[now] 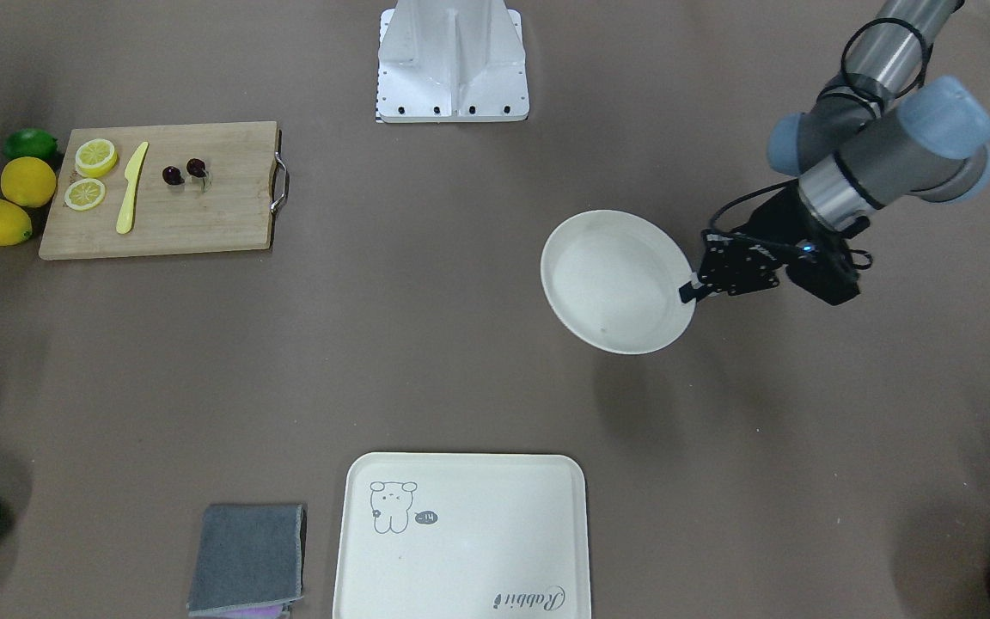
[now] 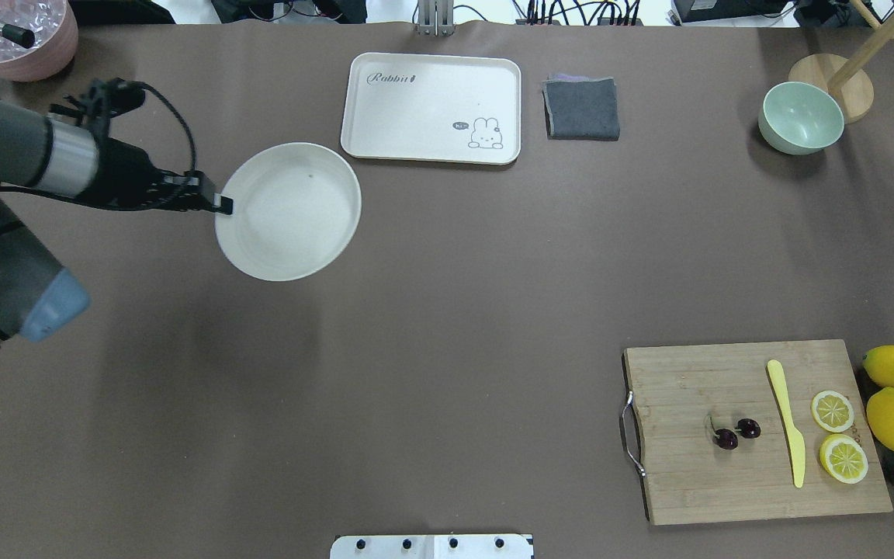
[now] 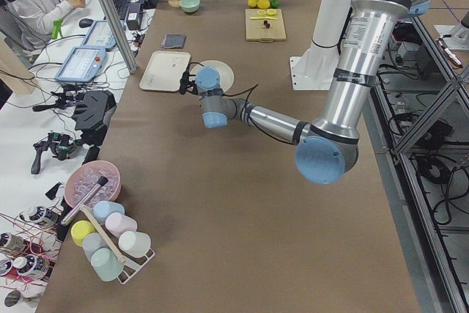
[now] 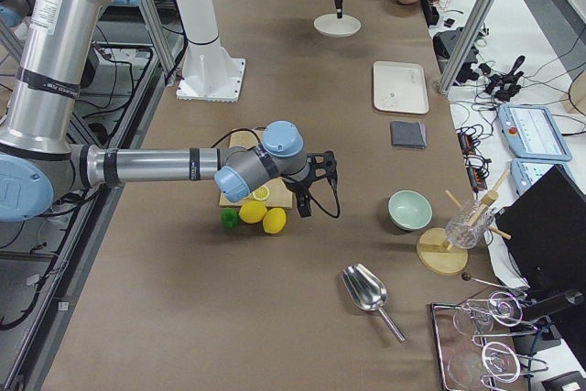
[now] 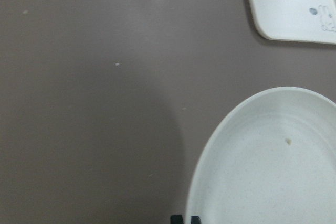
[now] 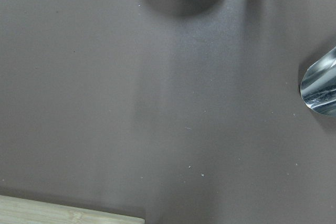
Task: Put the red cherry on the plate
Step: 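Grip the cream plate rim with the left gripper and slide it toward center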
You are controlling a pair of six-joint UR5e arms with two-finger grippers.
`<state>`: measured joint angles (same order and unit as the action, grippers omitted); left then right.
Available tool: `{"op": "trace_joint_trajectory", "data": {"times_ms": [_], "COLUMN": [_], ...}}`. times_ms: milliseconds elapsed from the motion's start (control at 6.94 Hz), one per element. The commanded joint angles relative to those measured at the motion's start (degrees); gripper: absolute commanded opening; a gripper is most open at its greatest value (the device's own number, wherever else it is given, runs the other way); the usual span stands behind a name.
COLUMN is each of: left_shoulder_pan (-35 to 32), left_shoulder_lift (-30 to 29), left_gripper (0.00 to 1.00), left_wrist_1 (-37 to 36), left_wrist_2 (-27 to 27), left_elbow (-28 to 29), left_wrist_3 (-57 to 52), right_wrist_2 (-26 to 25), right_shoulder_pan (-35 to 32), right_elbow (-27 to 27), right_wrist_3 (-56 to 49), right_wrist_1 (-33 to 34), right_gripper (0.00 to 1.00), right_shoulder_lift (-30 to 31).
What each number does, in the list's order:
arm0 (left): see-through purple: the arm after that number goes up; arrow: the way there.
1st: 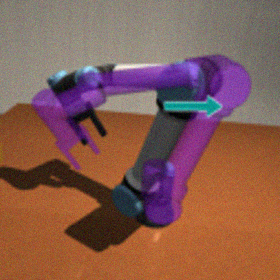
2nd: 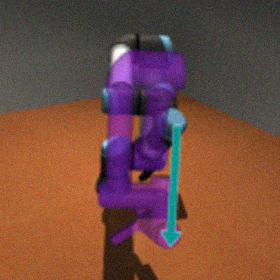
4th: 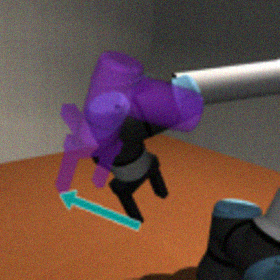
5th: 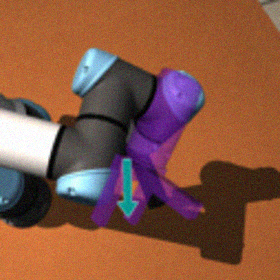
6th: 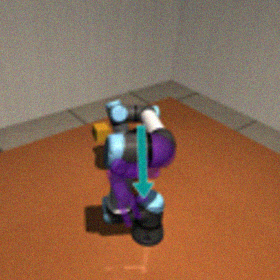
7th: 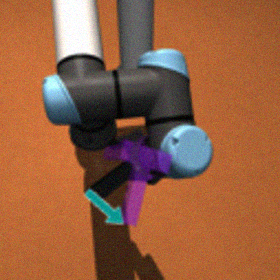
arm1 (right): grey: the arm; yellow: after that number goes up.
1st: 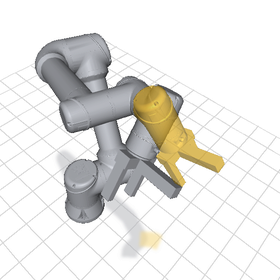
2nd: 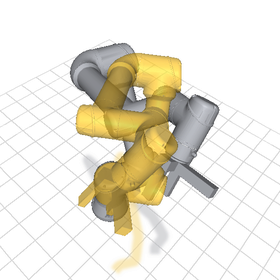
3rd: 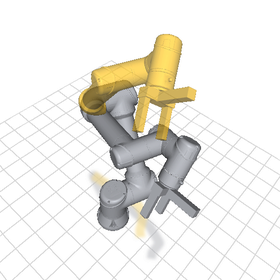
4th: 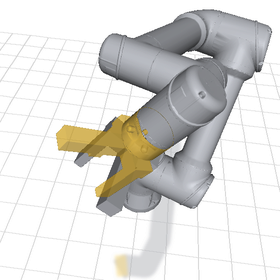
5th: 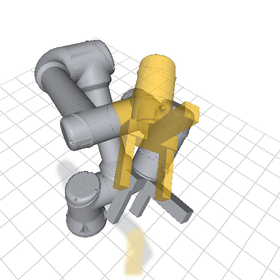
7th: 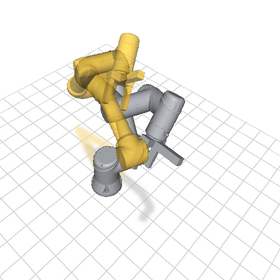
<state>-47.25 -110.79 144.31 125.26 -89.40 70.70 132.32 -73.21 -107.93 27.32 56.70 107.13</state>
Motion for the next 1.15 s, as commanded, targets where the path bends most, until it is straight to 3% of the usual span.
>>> {"op": "trace_joint_trajectory", "data": {"times_ms": [0,144,576,720,864,1008], "left_shoulder_pan": [13.01,17.33,19.22,18.61,15.9,10.05], "left_shoulder_lift": [-8.53,-9.26,-10.15,-10.15,-9.97,-9.28], "left_gripper": [0.0,0.0,0.0,0.99,0.98,0.98], "left_wrist_1": [-13.55,-14.4,-14.15,-14.06,-14.67,-20.85], "left_wrist_2": [-13.93,-18.25,-19.79,-19.79,-19.27,-13.34], "left_elbow": [-0.25,0.36,2.83,2.39,0.56,-3.55], "left_wrist_3": [1.54,1.54,1.37,1.45,1.28,0.84], "right_wrist_2": [0.05,0.13,0.31,0.22,-0.13,-1.26], "right_shoulder_pan": [0.0,0.0,0.0,0.26,1.83,5.15], "right_elbow": [0.09,0.09,0.09,-0.43,-1.66,-3.76], "right_wrist_3": [0.01,0.1,0.71,3.67,7.27,13.48], "right_wrist_1": [0.07,0.08,0.16,0.16,0.16,0.51], "right_gripper": [1.0,1.0,1.0,1.0,1.0,1.0], "right_shoulder_lift": [0.09,0.18,0.18,-0.08,-0.26,-0.43]}}
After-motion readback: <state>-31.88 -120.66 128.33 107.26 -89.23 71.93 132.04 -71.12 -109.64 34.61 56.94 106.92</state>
